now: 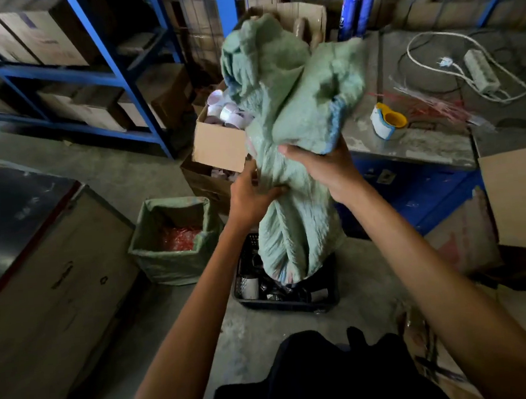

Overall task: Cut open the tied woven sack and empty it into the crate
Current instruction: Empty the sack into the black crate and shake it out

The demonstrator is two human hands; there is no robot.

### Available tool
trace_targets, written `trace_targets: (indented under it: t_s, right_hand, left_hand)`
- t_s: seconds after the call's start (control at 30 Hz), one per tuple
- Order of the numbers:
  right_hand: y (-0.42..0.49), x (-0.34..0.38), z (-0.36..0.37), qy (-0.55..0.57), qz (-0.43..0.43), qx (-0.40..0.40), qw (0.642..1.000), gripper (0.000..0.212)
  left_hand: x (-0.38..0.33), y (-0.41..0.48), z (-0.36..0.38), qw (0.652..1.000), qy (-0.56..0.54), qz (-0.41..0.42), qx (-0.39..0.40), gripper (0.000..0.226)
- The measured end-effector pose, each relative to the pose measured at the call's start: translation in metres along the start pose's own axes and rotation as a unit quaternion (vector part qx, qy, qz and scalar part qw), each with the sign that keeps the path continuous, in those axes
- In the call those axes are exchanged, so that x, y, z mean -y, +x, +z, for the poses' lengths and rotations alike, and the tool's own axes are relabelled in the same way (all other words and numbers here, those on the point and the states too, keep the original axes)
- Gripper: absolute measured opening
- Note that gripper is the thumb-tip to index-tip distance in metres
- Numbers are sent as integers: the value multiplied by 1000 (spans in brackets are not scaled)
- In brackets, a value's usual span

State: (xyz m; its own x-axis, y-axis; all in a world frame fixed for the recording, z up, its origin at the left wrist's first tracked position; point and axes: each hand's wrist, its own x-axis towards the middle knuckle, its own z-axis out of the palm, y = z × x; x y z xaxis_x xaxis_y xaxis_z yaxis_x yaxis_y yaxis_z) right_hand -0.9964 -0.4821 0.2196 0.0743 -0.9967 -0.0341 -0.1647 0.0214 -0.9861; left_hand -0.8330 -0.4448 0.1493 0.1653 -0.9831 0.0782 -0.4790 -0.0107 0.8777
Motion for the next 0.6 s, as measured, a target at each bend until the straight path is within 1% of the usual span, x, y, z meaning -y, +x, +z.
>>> trace_targets:
  t_s: [0.07,0.1,0.17,0.23,0.27,0.3,0.33,0.37,0.4,0.43,0.47,0.5,0.6]
  right_hand:
    - [8,-7,-10,-2,8,38,999,64]
    - [10,-7,-16,-19,23,75,997,69]
    - [20,-9,-27,-73,78,164,981,78]
    - [25,-9,-40,-116,115,215,963,64]
    - [28,-13,-48,-135,119,234,956,65]
    - [29,-16,-55,-160,129,236,950,79]
    - [30,-18,-62,-172,135,225,949,99]
    - [29,-17,-68,-179,131,204,953,111]
    - [29,-18,-73,-183,135,186,956,104]
    - [28,-19,-80,-197,133,176,955,86]
    - [31,-21,-87,-213,128,159,955,71]
    - [33,-20,-93,-235,119,143,954,65]
    - [27,-25,-102,-258,83,97,958,66]
  left_hand:
    - [5,2,-6,1000,-5,9,1,68]
    - [7,3,-10,1000,5,3,9,67]
    - [14,5,-18,998,49,-13,48,59]
    - [26,6,-26,991,90,-38,97,47]
    - [34,7,-31,988,105,-39,106,47]
    - [42,7,-36,986,120,-41,109,50]
    - [51,10,-39,986,124,-43,104,47]
    - [55,8,-44,988,111,-57,93,33]
    - [62,8,-48,990,92,-81,72,15]
    - [62,6,-52,992,56,-105,51,10]
    - [62,4,-55,990,23,-137,23,21]
    - [57,1,-59,986,-12,-165,2,27]
    - [52,-1,-63,964,-157,-212,-44,31]
